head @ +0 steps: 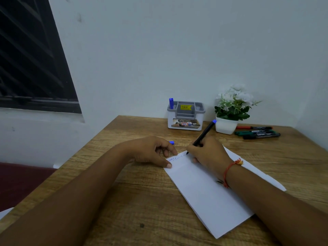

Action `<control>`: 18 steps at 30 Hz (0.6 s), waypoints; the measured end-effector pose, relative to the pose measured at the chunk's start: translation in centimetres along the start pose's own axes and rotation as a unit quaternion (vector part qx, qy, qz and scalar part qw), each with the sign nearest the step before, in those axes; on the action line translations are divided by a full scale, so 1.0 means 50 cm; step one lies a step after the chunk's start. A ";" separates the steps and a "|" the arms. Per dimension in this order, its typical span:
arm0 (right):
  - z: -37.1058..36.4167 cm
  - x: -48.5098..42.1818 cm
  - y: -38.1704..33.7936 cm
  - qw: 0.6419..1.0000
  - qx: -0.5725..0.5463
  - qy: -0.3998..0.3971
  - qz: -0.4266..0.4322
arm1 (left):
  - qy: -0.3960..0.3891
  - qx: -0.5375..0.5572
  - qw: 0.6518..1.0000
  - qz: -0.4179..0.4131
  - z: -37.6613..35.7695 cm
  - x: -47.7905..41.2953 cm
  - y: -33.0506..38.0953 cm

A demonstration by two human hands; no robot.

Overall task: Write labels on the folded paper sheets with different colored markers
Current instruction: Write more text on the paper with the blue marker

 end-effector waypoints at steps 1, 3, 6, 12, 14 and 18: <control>0.000 -0.001 0.001 1.000 0.000 -0.001 -0.001 | 0.001 0.001 1.000 0.001 0.000 0.000 -0.001; -0.001 -0.001 0.003 1.000 -0.005 -0.005 -0.005 | 0.002 0.002 1.000 0.001 0.000 0.001 -0.002; 0.000 0.001 0.002 1.000 -0.005 -0.004 -0.003 | -0.003 -0.003 1.000 -0.002 -0.002 0.000 0.000; -0.002 -0.004 0.008 1.000 -0.027 0.004 -0.005 | -0.003 -0.004 1.000 0.002 0.000 0.001 -0.001; -0.002 -0.003 0.008 0.999 -0.038 -0.004 -0.002 | -0.002 -0.006 1.000 -0.002 -0.001 0.001 0.000; 0.007 -0.011 0.015 0.996 -0.084 0.006 -0.029 | 0.001 0.002 1.000 0.003 0.000 0.001 -0.001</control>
Point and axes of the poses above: each hand's wrist, its own x-axis away from the middle knuckle, its own z-axis out of the back of the hand, y = z × x, the point moved 8 cm from there along -x, towards the middle knuckle, and after that the axes turned 5 degrees about -z, right-handed, at the moved point
